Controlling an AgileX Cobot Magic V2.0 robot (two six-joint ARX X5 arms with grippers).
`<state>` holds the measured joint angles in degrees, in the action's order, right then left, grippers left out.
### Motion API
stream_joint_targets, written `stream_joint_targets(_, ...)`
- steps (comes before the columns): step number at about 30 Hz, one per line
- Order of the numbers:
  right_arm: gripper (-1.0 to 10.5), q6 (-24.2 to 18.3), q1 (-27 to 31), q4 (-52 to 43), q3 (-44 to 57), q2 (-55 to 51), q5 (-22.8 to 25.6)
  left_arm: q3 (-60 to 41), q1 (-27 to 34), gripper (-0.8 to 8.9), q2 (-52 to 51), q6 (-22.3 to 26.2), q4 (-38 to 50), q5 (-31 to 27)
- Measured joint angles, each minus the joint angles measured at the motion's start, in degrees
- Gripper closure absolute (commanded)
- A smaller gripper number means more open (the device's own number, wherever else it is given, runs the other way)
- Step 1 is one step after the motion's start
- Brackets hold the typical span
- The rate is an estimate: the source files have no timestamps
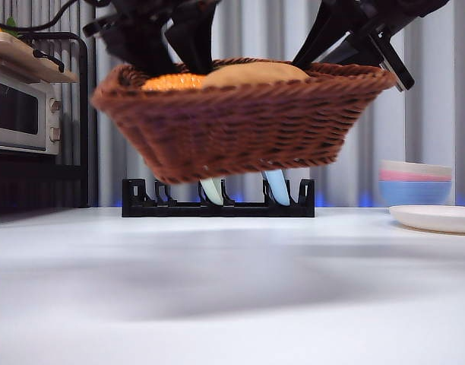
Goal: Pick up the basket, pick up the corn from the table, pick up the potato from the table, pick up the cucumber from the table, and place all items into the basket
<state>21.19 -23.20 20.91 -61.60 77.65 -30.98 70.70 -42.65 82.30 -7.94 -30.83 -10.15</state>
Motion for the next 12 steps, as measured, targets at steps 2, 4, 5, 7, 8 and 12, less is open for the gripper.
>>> stream_joint_targets(2, 9.6, 0.0, 0.0, 0.1, 0.0, 0.0, 2.1, 0.0, 0.0, 3.04, -0.2, 0.0, 0.0, 0.0)
stream_joint_targets(4, 9.6, 0.0, -0.2, 0.1, 0.0, 0.0, 4.5, 0.5, 0.0, 3.05, -0.9, 0.0, -0.9, 0.0)
stream_joint_targets(5, 9.6, 0.0, -0.2, 0.1, 0.0, 0.0, 6.0, 1.2, 0.0, 3.05, -1.3, 0.0, -2.1, -0.1)
stream_joint_targets(7, 9.6, 0.2, 0.1, 0.1, 0.0, 0.1, 8.4, 3.7, 0.0, 3.05, -1.9, 0.0, -4.0, -0.3)
stream_joint_targets(8, 9.6, 0.3, 0.4, 0.0, 0.0, 0.4, 9.1, 5.4, 0.0, 3.05, -2.3, 0.0, -4.7, -0.3)
stream_joint_targets(12, 9.6, 1.1, 2.3, -0.3, -0.3, 3.9, 9.4, 12.2, 0.0, 3.05, -3.8, 0.7, -7.1, -0.3)
